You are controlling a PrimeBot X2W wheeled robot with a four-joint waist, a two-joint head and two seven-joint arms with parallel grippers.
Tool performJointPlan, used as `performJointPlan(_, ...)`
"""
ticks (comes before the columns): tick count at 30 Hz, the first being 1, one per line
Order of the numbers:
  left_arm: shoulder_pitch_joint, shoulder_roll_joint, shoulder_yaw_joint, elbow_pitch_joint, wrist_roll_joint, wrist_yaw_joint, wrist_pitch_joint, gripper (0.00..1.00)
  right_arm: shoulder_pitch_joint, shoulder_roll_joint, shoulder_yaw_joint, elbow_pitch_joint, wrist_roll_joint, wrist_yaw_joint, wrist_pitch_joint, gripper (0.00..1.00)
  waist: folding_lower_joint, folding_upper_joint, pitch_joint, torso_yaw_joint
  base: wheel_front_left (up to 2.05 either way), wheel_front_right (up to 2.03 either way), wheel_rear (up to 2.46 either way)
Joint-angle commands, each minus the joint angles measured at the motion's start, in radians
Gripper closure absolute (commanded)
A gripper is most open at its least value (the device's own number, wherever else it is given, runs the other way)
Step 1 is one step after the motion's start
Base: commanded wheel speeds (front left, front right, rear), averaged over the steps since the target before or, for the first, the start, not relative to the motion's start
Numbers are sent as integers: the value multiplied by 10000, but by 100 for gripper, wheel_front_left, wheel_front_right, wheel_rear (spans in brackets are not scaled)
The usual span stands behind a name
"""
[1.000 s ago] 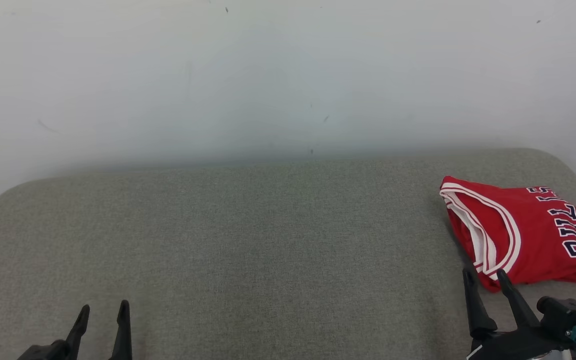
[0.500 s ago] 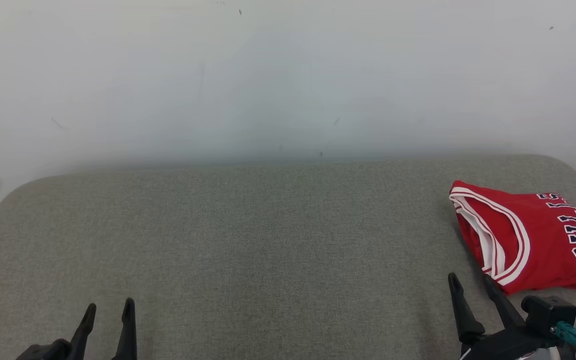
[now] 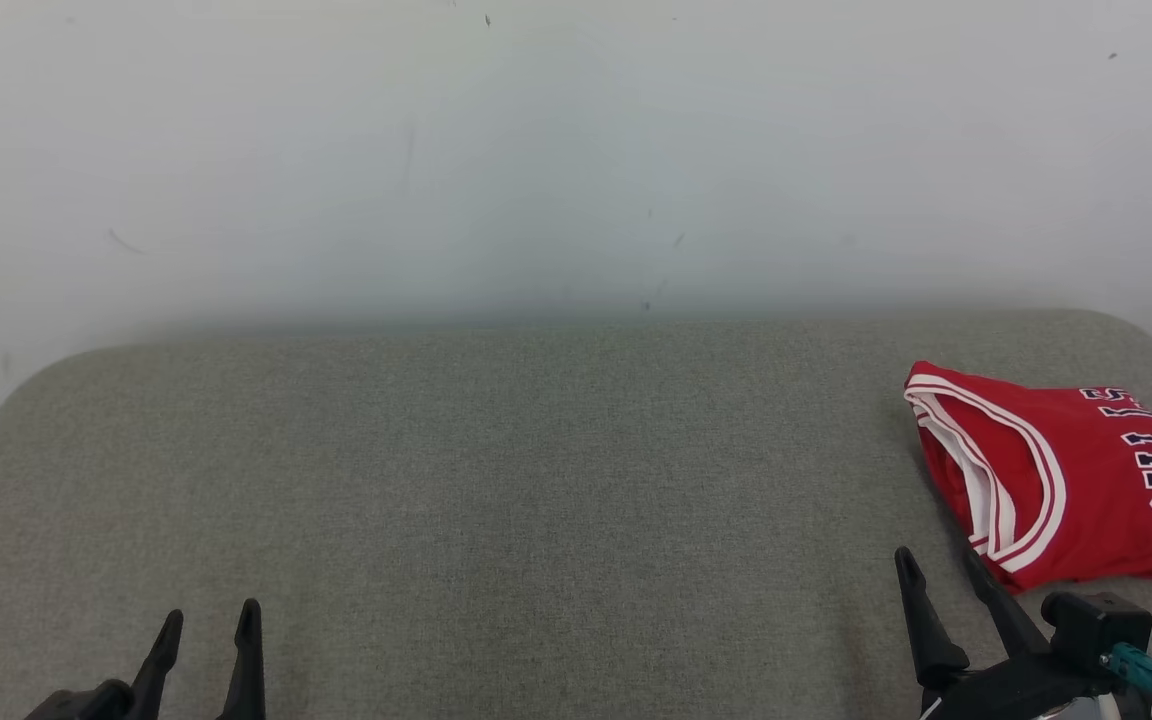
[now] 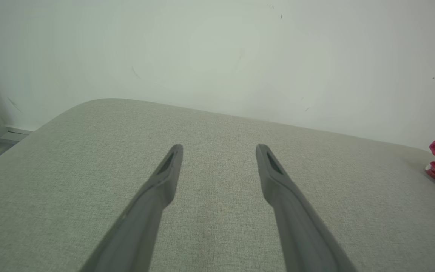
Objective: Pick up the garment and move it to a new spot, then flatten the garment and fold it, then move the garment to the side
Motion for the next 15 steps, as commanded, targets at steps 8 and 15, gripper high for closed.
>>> performJointPlan(8,73,-21,140,-37,-211,79,-77,0,4,-32,-75,3,-83,-18,29,0,0,0,23,-12,0,0,0)
performJointPlan(15,32,-61,151,-45,-173,95,-77,100,0,0,-55,17,2,0,37,100,0,0,4,-8,0,0,0)
